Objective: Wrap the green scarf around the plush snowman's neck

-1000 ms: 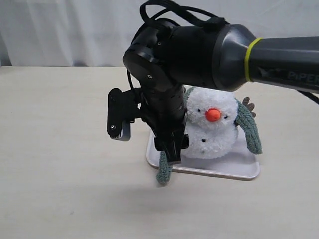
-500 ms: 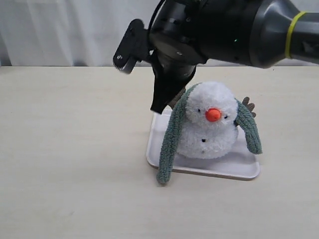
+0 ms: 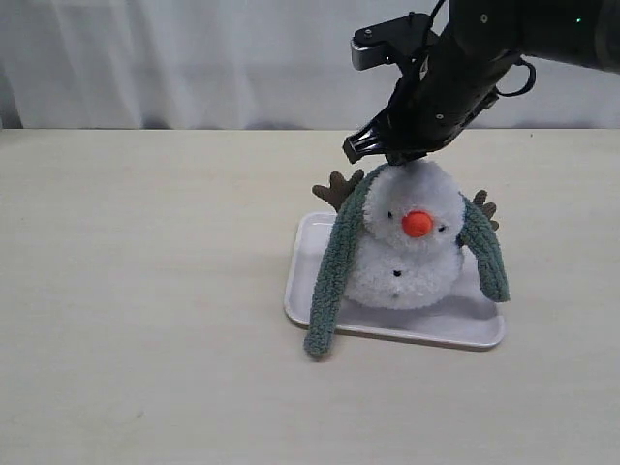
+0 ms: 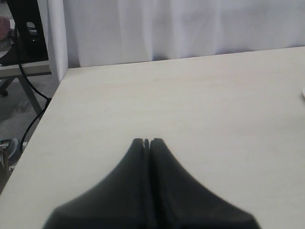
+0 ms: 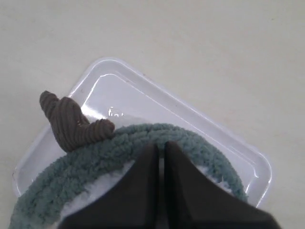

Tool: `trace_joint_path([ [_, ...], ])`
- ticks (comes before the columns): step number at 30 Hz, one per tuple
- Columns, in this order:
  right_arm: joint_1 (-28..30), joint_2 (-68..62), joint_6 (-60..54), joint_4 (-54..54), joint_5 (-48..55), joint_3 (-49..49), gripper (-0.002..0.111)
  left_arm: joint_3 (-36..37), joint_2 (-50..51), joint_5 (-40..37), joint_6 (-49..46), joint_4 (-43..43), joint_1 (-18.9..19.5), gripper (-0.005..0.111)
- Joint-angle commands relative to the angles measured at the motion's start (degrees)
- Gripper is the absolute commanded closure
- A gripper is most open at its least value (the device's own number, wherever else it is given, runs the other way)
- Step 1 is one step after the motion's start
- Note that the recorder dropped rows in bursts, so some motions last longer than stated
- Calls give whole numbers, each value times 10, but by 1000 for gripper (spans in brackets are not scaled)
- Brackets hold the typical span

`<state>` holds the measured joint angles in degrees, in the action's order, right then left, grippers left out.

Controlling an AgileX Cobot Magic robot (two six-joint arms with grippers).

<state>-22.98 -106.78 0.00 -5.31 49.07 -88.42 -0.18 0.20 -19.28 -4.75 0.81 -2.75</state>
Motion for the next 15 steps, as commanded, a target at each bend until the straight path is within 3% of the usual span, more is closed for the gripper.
trace_joint_path([
  [1, 8, -7, -17, 20, -12, -2, 104, 2, -2, 8, 3, -1, 2, 107],
  [8, 8, -40, -86, 89, 46, -2, 104, 2, -2, 8, 3, -1, 2, 107],
  [15, 8, -63, -86, 77, 8, -10, 104, 2, -2, 8, 3, -1, 2, 107],
])
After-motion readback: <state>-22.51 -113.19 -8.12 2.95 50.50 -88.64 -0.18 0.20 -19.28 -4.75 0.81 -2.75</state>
